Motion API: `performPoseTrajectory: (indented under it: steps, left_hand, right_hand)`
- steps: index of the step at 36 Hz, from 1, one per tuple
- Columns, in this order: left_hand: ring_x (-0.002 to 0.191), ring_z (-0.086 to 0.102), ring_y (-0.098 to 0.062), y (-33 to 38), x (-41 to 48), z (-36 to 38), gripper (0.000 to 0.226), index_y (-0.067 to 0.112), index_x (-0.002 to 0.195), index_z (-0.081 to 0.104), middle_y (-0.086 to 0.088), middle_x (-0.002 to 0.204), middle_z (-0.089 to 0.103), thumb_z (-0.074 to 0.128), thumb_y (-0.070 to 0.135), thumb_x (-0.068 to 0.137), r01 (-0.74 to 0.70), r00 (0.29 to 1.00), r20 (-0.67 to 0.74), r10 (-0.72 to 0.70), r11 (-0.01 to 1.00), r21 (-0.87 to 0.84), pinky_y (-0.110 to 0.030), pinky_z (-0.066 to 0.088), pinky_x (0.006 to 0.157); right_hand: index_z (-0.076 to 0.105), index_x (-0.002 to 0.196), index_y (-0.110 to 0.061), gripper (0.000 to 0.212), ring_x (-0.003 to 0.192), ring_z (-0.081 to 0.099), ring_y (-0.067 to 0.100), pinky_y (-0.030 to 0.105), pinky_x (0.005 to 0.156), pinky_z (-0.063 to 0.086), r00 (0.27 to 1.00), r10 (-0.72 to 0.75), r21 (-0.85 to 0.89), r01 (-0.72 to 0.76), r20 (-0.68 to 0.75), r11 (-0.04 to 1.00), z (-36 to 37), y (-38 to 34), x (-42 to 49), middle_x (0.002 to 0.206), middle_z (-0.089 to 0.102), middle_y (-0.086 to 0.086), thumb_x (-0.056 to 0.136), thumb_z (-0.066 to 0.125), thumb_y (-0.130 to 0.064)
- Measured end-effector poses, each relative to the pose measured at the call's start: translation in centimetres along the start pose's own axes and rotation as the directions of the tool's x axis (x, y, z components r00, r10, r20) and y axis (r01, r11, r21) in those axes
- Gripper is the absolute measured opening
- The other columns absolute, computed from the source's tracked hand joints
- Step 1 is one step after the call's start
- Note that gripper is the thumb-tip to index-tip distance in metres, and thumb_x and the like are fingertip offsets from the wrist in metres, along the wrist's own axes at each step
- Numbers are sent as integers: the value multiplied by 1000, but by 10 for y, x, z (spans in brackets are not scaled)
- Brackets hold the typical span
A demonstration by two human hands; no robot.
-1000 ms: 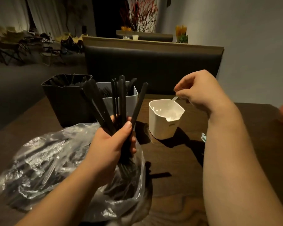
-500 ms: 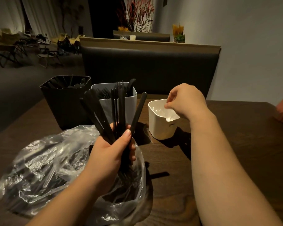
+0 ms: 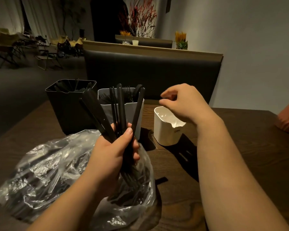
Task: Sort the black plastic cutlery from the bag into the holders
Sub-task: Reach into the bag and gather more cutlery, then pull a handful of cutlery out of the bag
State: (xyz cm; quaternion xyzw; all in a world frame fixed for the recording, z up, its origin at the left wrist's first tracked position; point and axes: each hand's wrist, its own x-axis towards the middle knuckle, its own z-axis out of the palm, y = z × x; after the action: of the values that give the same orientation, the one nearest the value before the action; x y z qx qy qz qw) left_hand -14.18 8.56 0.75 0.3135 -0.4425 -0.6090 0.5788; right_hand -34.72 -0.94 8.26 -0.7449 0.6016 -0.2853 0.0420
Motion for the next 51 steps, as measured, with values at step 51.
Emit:
performPoseTrajectory:
  steps: [51]
  left_hand:
    - [49, 55, -17, 49, -16, -76, 27, 11, 110, 51, -7, 64, 57, 68, 3, 90, 244, 932, 243, -268, 962, 125, -25, 47, 43]
  right_hand:
    - [46, 144, -37, 57, 148, 23, 35, 60, 116, 20, 497, -833, -525, 655, -243, 544, 91, -107, -42, 157, 33, 3, 91, 67, -43]
